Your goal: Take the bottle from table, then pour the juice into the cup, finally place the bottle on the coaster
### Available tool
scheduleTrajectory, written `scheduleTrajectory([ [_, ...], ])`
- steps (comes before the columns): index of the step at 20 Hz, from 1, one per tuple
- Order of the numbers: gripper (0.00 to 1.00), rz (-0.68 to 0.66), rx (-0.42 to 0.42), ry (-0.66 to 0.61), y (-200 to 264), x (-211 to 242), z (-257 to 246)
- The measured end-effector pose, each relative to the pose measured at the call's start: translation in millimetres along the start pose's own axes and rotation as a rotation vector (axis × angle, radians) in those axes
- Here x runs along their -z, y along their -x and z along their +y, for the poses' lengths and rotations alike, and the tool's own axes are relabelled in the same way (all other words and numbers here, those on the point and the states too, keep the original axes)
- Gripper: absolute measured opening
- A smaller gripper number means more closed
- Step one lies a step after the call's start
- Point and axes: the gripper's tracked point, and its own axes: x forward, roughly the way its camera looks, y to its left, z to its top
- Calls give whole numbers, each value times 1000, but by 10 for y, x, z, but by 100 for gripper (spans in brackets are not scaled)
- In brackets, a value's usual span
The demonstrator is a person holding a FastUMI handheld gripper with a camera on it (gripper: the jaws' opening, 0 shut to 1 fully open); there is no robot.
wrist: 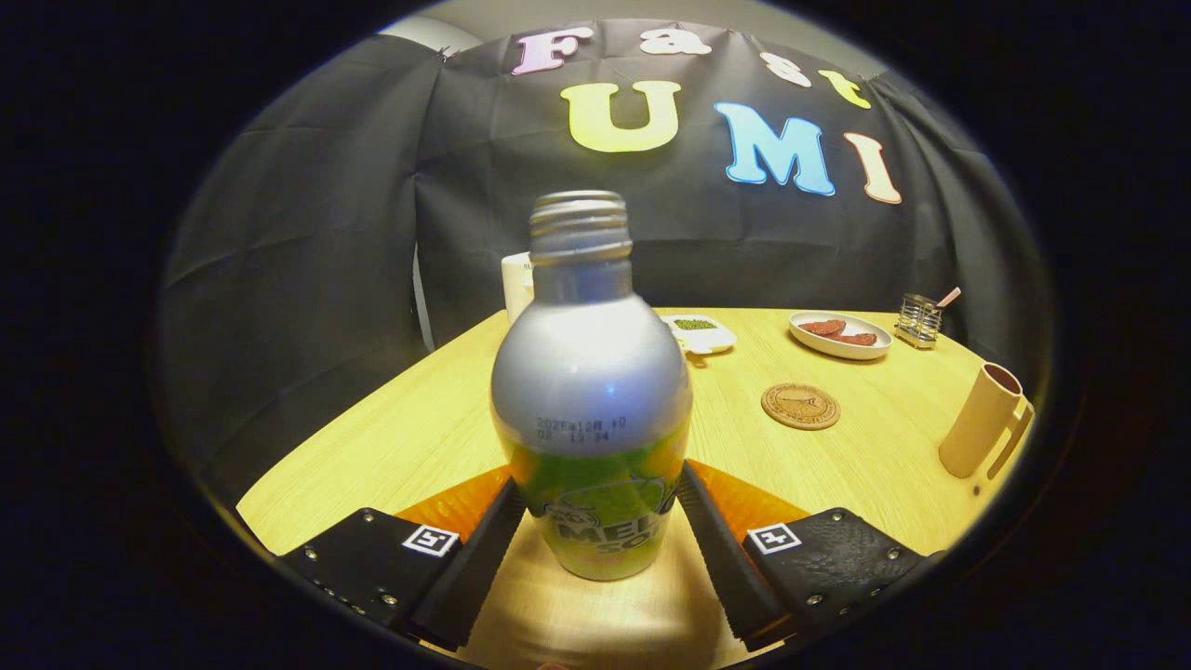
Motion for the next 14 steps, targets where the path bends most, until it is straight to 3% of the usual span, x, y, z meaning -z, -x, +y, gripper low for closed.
scheduleTrajectory([
  [1,97,-5,-4,1,16,6,19],
  [3,86,-7,0,7,16,-3,17],
  [6,81,3,-1,11,17,-5,34],
  [14,73,74,-13,-33,-44,-143,52],
])
